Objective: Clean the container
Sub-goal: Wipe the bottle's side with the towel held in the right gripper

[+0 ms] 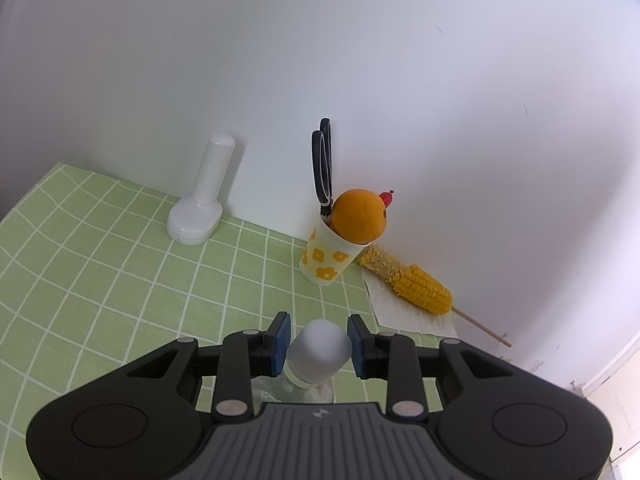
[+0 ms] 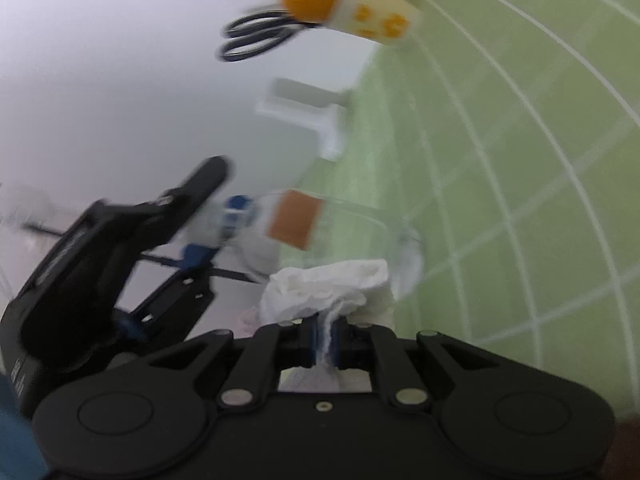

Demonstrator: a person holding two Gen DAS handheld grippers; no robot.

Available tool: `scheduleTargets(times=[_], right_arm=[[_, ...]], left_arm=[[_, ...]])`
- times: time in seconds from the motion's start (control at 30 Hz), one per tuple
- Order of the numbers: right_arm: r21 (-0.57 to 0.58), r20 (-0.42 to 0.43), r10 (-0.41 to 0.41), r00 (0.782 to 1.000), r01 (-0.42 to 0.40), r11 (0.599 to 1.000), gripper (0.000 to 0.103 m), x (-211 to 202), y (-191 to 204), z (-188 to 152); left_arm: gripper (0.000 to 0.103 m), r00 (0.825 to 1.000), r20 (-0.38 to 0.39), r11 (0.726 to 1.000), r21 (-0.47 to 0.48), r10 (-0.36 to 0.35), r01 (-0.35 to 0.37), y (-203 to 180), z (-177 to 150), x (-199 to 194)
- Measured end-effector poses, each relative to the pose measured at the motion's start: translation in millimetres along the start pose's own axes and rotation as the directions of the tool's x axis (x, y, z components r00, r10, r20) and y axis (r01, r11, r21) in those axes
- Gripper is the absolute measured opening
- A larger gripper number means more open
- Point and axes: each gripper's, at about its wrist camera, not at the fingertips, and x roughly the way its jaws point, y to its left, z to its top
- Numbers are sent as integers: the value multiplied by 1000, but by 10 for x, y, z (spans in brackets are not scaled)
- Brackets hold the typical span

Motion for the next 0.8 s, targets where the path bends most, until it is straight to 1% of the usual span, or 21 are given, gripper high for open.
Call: scheduleTargets(times=[0.17,0.27,0.33,0.5,0.6,0.7,0.8], right_arm=[[-107,25,78,997,-75,991,7,-49,229,39],[-151,35,96,995,-90,984,7,-42,325,89],[-157,31,103,994,-97,983,7,-23,324,108],[-119,3,122,993,-121,986,7,129,252,132],[-77,-24,100,995,-102,992,6,235,196,127],[-69,-51,28,998,-32,997,7,309,138,79],[-26,-63,-2,998,0,1000,7,324,22,53]], left_arm=[[32,1000,-5,1000,12,0,0,-5,2,0],[32,1000,-7,1000,14,0,0,-4,9,6],[32,1000,-8,1000,14,1,-1,-3,14,14],[32,1000,-7,1000,20,1,-1,-7,12,11],[32,1000,-7,1000,24,1,-1,-11,10,11],[32,1000,-6,1000,30,2,-2,-16,5,10],[32,1000,-6,999,34,3,-3,-23,1,8]])
